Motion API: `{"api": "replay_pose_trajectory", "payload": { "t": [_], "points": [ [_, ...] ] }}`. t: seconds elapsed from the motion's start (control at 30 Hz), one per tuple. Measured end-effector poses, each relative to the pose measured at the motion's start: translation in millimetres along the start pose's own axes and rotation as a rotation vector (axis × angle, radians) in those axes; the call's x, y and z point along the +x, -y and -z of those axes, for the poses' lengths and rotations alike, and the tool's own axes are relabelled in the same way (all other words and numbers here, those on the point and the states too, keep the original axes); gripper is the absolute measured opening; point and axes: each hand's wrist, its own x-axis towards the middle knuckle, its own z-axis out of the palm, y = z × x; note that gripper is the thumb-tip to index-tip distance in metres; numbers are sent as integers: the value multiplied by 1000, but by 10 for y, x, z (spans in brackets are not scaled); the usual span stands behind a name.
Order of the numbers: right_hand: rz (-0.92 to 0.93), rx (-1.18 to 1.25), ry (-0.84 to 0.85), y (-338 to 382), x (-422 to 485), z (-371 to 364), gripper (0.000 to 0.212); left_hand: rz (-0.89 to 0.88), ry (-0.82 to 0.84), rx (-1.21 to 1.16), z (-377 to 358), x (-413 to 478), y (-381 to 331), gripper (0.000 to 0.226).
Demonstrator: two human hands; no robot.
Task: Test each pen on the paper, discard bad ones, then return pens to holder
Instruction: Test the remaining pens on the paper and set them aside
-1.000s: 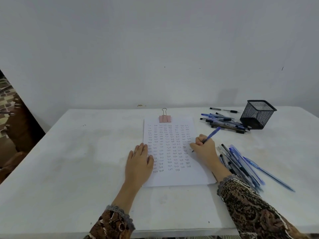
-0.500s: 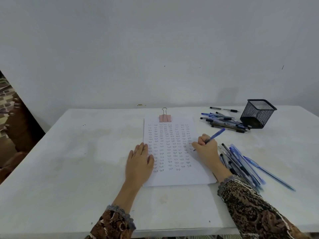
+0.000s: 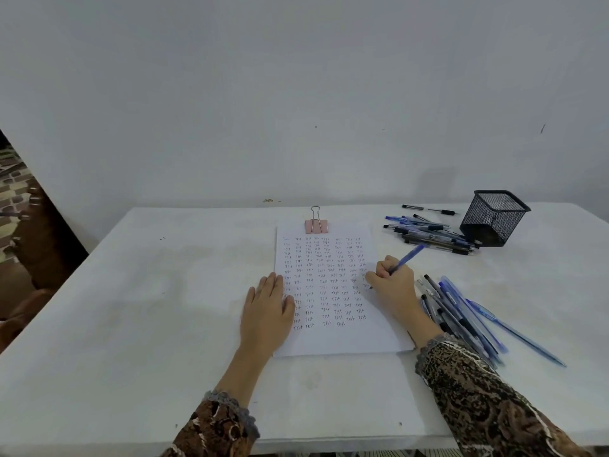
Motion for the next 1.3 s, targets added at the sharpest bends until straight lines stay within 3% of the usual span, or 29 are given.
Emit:
{"api": "replay_pose_trajectory", "payload": {
  "t": [0.47, 0.57, 0.63, 0.67, 0.73, 0.8, 0.9, 0.97, 1.03, 1.13, 1.2, 1.3],
  "points": [
    [-1, -21, -12, -16, -8, -21, 49, 6, 19, 2, 1, 1, -4, 51],
    [-186, 280, -96, -1, 32, 65, 49, -1, 2, -18, -8, 3, 4, 50],
    [-329, 589, -156, 74, 99, 126, 42, -8, -34, -120, 1, -8, -5, 48],
    [-335, 613, -170, 127, 125, 146, 42, -12, -71, -213, 20, -22, -18, 45],
    [-240, 486, -114, 257, 120, 137, 45, -27, -167, -425, 72, -53, -44, 39],
    [-8, 235, 34, 372, 27, 58, 37, -110, -229, -543, 124, -81, -63, 34],
    [381, -436, 352, 396, -98, -85, 25, -214, -168, -613, 144, -99, -99, 35],
    [494, -700, 506, 351, -156, -207, 28, -194, -100, -704, 145, -108, -131, 35],
    [630, -751, 495, 307, -236, -305, 33, -170, -62, -751, 143, -109, -139, 32],
    [848, -818, 324, 141, -274, -350, 38, -181, -72, -677, 147, -111, -123, 29],
    [863, -833, 238, 56, -276, -331, 33, -204, -151, -500, 95, -87, -73, 22],
    [893, -866, 190, -20, -287, -311, 29, -181, -145, -206, 2, -56, 12, 45]
  ]
}}
